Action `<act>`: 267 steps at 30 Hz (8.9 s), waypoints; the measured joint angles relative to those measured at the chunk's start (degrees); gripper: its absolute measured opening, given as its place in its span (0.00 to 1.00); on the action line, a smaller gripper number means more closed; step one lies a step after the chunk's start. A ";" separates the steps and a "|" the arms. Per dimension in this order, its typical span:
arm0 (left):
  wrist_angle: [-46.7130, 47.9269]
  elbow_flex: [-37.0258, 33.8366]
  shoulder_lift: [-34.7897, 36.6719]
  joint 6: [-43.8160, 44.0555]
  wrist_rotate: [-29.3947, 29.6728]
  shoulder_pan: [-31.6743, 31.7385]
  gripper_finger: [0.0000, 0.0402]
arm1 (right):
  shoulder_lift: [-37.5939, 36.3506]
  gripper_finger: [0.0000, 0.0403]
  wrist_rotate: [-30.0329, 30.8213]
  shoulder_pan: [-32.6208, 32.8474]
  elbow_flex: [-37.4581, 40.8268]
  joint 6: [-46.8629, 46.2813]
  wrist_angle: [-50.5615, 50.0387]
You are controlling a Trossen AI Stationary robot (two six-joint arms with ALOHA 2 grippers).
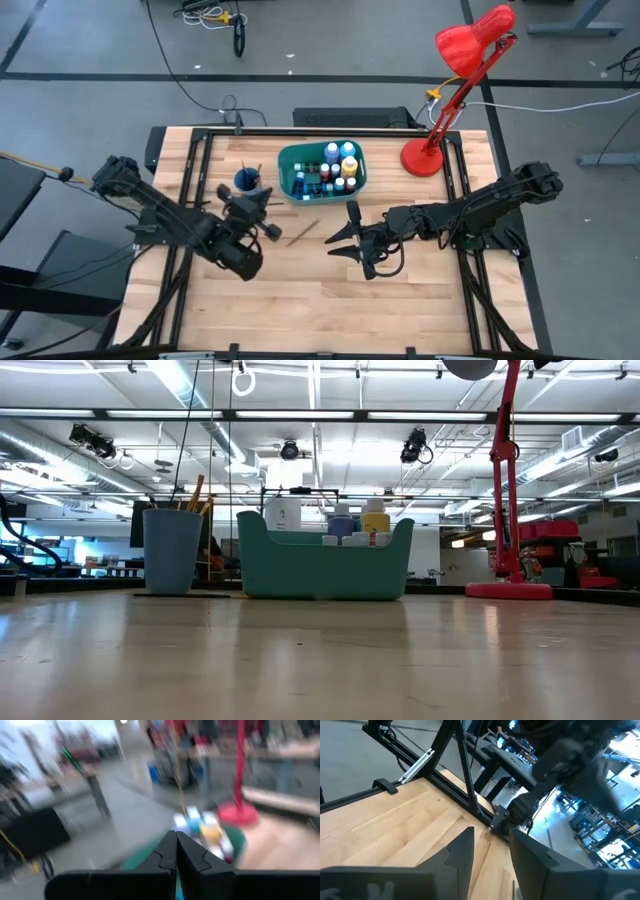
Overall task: Pick & Place Paint Supplies
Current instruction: Put the gold paint brush into the blue cup
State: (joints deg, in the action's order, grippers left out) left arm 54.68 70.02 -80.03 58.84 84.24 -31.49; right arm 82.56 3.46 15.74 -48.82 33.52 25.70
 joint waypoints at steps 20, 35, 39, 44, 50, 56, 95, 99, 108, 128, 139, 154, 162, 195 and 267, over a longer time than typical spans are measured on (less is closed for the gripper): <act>-9.11 -1.29 -9.24 -0.36 -30.04 -0.12 0.04 | -0.02 0.32 -7.44 -1.37 1.09 -17.46 -26.79; -16.10 -1.33 -9.22 -2.87 -27.88 -2.05 0.03 | 16.82 0.32 -14.51 9.97 26.68 -35.61 21.15; -16.64 -1.33 -9.22 -4.22 -27.95 -2.05 0.03 | 25.04 0.32 -14.30 14.00 19.70 -34.62 18.35; -16.86 -1.33 -9.22 -5.84 -27.96 -2.02 0.04 | 27.15 0.32 -8.75 15.85 13.04 -38.30 8.17; -17.12 -1.33 -9.22 -6.50 -28.17 -2.03 0.03 | 27.23 0.26 -6.41 16.74 12.92 -42.31 7.97; -17.16 -1.33 -9.22 -6.48 -28.19 -2.03 0.03 | 26.47 0.07 -5.46 16.63 13.09 -46.35 7.58; -17.45 -0.06 -7.78 -18.31 -37.51 -2.07 0.04 | 37.27 0.10 3.38 1.16 12.74 -41.50 28.05; -14.90 3.82 -4.67 -21.59 -42.15 -2.68 0.03 | 37.24 0.04 2.03 0.51 12.79 -41.33 28.33; -7.07 10.12 1.50 -31.91 -38.94 -4.56 0.04 | 36.97 0.01 7.61 0.61 11.60 -35.77 31.41; 35.46 0.13 2.95 6.78 -28.23 -4.80 0.05 | 28.51 0.00 23.54 -4.69 -34.61 17.71 -34.47; 35.36 -1.43 3.68 9.40 -29.22 -4.93 0.03 | 33.49 0.00 24.93 -13.01 -45.82 69.01 -25.79; 35.38 -1.44 13.87 17.45 -28.72 -8.73 0.02 | 36.44 0.00 9.41 -19.78 -46.29 100.70 -22.23; 35.32 -1.44 14.54 17.47 -26.47 -8.67 0.04 | 38.07 0.00 7.48 -21.75 -46.38 108.71 -20.96; 26.91 -1.44 14.44 -24.20 -27.57 5.44 0.12 | 38.95 0.00 34.93 -10.11 -46.31 100.28 -10.97; 26.45 -1.46 13.42 -27.47 -32.76 20.62 0.05 | 38.86 0.17 39.45 -8.94 -46.29 65.33 -18.44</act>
State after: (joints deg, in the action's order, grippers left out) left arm 81.13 68.55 -66.61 31.37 51.49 -10.87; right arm 121.43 42.92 6.80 -95.11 98.85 7.26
